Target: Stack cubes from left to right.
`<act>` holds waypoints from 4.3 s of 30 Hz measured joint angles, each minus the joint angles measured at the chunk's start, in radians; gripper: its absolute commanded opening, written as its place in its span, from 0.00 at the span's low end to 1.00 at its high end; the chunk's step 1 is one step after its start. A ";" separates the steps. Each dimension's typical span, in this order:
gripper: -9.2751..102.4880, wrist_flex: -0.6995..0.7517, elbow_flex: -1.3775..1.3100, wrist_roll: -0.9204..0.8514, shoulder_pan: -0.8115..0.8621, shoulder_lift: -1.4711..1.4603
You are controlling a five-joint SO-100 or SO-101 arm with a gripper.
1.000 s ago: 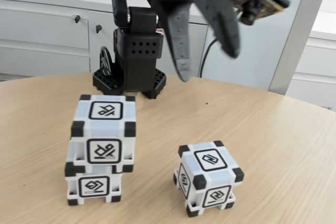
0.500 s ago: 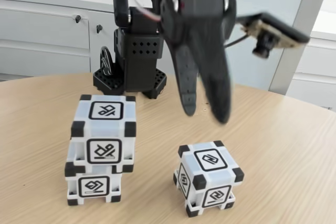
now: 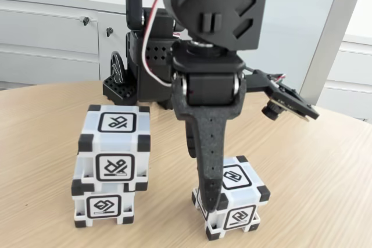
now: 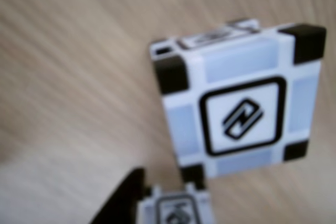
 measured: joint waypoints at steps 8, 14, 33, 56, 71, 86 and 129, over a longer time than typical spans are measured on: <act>0.43 -0.003 -0.040 -0.089 -0.020 -0.005; 0.43 -0.003 -0.043 -0.123 -0.092 -0.005; 0.42 -0.003 -0.043 -0.055 -0.146 -0.066; 0.08 -0.018 -0.054 0.037 -0.146 -0.187; 0.08 -0.006 -0.052 0.035 -0.141 -0.173; 0.08 -0.003 -0.051 -0.020 -0.141 0.014; 0.08 0.351 -0.051 -0.143 0.212 0.584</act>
